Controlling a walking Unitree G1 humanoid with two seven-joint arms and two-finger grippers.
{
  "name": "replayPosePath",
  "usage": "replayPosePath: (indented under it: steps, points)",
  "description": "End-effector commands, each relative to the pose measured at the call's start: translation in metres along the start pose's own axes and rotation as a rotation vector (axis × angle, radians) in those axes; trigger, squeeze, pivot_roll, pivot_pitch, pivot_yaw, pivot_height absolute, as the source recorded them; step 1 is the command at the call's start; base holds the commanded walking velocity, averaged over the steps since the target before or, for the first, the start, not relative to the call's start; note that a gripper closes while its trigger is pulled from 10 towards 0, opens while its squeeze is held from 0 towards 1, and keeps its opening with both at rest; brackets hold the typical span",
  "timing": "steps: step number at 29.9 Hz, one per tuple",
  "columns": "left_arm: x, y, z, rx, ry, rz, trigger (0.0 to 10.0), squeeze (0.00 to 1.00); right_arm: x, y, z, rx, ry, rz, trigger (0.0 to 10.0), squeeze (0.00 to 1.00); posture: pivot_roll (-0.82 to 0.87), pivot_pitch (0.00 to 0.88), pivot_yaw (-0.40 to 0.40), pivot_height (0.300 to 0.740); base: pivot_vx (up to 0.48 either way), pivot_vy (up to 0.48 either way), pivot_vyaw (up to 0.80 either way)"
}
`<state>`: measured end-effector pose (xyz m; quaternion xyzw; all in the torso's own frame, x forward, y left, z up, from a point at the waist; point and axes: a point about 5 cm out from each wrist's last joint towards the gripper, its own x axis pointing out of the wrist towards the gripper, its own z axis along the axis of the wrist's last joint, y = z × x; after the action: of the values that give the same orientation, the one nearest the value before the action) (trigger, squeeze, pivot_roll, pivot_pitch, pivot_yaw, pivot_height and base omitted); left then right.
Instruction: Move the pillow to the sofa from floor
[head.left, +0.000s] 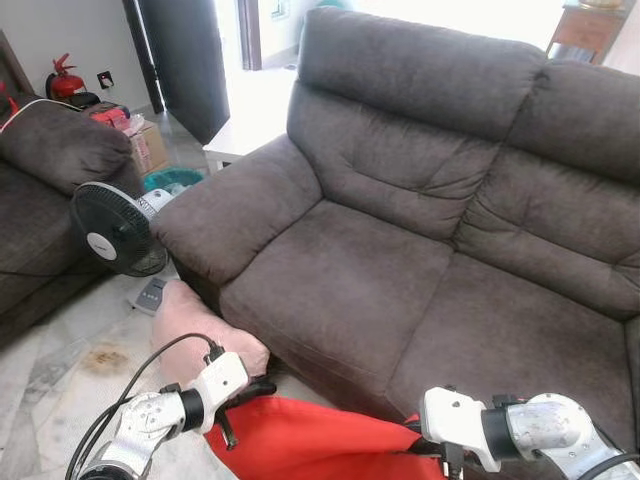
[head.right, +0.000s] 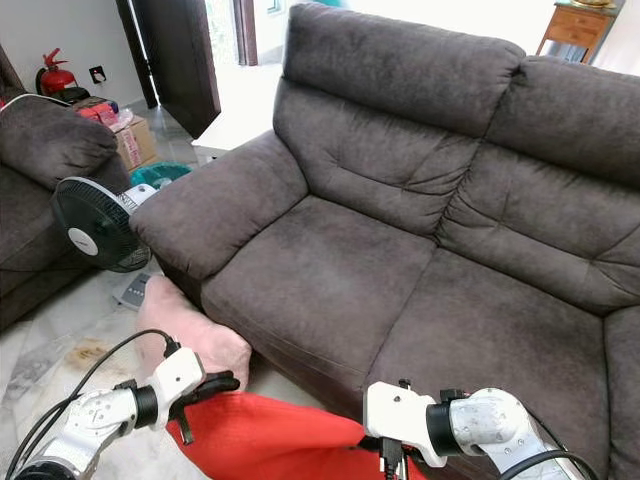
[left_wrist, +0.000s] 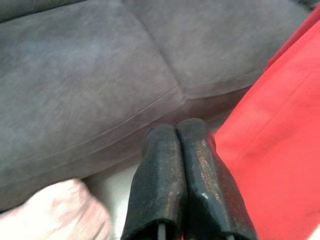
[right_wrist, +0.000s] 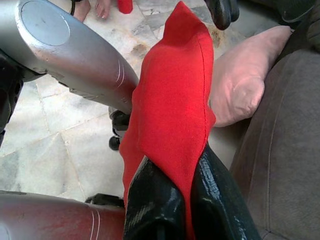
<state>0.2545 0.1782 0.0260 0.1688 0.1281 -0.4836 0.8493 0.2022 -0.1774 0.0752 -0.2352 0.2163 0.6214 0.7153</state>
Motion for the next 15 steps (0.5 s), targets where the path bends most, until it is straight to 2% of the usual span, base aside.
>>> replayPosePath:
  steps: [1, 6, 8, 10, 11, 15]
  points:
    - [-0.007, 0.004, 0.004, -0.022, -0.006, -0.025, 10.0, 1.00, -0.008, -0.007, 0.014, -0.057, -0.064, -0.019, 10.0, 0.00, 0.07, 0.018, -0.062, 0.740, 0.000, 0.000, 0.00]
    - [-0.017, 0.006, 0.011, -0.045, 0.003, -0.110, 10.0, 1.00, -0.008, -0.005, 0.013, -0.055, -0.052, 0.012, 10.0, 0.00, 0.07, 0.017, -0.063, 0.740, 0.000, 0.000, 0.00]
    - [-0.023, 0.000, 0.009, -0.023, 0.054, -0.197, 10.0, 1.00, -0.009, -0.004, 0.013, -0.055, -0.045, 0.024, 10.0, 0.00, 0.07, 0.017, -0.063, 0.740, 0.000, 0.000, 0.00]
    - [-0.025, -0.002, 0.009, -0.016, 0.068, -0.219, 10.0, 1.00, -0.009, -0.004, 0.013, -0.053, -0.044, 0.026, 10.0, 0.00, 0.07, 0.017, -0.063, 0.740, 0.000, 0.000, 0.00]
    - [-0.029, -0.006, 0.006, -0.007, 0.113, -0.279, 10.0, 1.00, -0.009, -0.003, 0.013, -0.051, -0.041, 0.043, 10.0, 0.00, 0.07, 0.016, -0.063, 0.740, 0.000, 0.000, 0.00]
    - [-0.036, -0.014, -0.001, -0.002, 0.199, -0.350, 10.0, 1.00, -0.011, 0.002, 0.013, -0.048, -0.030, 0.098, 10.0, 0.00, 0.07, 0.017, -0.061, 0.740, 0.000, 0.000, 0.00]
